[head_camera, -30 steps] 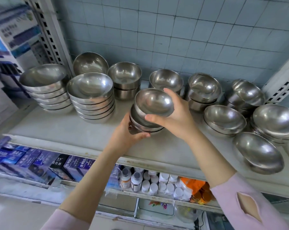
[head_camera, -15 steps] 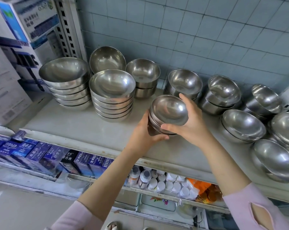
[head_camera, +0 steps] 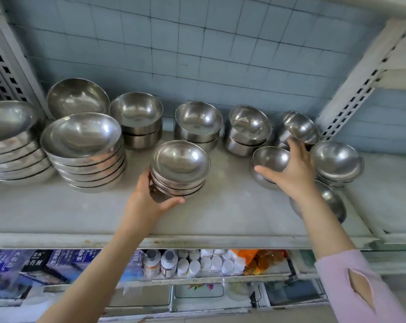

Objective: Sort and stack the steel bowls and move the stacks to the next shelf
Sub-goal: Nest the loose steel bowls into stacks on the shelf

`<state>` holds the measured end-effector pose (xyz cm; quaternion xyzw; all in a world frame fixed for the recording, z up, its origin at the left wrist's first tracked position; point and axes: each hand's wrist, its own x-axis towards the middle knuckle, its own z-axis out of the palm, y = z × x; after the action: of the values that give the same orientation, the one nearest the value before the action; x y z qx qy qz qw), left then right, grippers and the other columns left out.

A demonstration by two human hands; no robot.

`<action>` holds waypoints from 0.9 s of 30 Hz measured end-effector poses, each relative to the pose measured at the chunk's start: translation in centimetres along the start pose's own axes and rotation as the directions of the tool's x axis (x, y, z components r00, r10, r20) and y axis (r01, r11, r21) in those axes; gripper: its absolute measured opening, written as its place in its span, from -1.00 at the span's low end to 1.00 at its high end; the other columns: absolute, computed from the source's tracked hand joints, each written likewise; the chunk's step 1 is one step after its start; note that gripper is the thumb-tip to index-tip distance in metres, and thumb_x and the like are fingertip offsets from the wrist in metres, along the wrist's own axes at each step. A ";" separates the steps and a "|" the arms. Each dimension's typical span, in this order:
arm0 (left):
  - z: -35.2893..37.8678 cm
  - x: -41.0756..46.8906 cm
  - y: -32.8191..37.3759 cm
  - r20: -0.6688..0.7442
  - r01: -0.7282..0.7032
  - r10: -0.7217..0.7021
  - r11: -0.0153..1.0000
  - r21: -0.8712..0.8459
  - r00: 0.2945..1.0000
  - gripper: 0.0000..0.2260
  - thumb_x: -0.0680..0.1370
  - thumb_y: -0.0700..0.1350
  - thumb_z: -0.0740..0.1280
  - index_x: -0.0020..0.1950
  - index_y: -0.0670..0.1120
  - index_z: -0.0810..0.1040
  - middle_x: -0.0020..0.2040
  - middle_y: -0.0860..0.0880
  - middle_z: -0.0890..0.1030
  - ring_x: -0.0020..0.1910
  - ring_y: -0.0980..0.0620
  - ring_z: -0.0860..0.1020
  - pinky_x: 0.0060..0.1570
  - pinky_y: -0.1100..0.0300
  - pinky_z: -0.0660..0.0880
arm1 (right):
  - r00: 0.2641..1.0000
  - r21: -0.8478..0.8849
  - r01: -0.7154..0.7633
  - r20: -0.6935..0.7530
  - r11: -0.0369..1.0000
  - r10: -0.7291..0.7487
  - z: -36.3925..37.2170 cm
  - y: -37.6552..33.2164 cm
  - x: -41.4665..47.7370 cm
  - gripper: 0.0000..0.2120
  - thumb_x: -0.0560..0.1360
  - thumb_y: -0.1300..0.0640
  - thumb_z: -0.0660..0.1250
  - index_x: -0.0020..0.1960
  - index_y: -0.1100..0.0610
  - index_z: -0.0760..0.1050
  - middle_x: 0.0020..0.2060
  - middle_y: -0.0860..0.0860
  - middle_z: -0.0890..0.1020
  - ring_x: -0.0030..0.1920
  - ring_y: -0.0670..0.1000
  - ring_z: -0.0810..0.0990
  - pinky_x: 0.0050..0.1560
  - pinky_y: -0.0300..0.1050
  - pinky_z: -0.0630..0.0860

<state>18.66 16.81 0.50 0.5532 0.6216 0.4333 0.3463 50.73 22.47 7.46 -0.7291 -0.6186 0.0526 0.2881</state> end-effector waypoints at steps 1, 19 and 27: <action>0.0 0.0 -0.1 -0.004 0.001 -0.001 1.000 0.000 1.000 -0.03 0.13 0.19 0.57 0.46 0.03 0.26 0.17 0.13 0.52 0.17 0.13 0.50 0.14 0.18 0.41 | 1.000 0.000 -0.010 0.025 1.000 0.010 0.2 0.2 0.1 0.09 0.20 -0.31 0.56 0.55 0.07 0.17 0.51 0.09 0.28 0.50 0.21 0.22 0.45 0.10 0.17; -0.1 0.0 0.2 -0.008 -0.004 0.004 1.000 0.004 1.000 -0.06 0.15 0.17 0.58 0.46 0.02 0.27 0.16 0.13 0.56 0.14 0.15 0.53 0.09 0.23 0.43 | 0.996 0.162 -0.081 0.052 0.983 0.074 -1.5 -2.7 -0.2 -0.03 0.20 -0.25 0.60 0.47 -0.06 0.24 0.36 -0.06 0.42 0.46 0.13 0.24 0.40 0.03 0.30; -0.5 0.0 -0.3 0.011 -0.024 0.024 1.000 0.010 1.000 -0.08 0.18 0.21 0.59 0.43 0.01 0.28 0.19 0.10 0.61 0.16 0.13 0.57 0.15 0.16 0.50 | 0.933 0.460 0.128 0.244 0.879 -0.263 1.6 -14.1 -3.6 -0.06 0.11 -0.33 0.57 0.40 -0.25 0.27 0.39 -0.12 0.38 0.41 -0.11 0.32 0.30 -0.20 0.30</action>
<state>18.14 16.76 0.43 0.5647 0.6151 0.4314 0.3416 36.98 20.65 12.00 -0.5623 -0.6984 0.2698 0.3511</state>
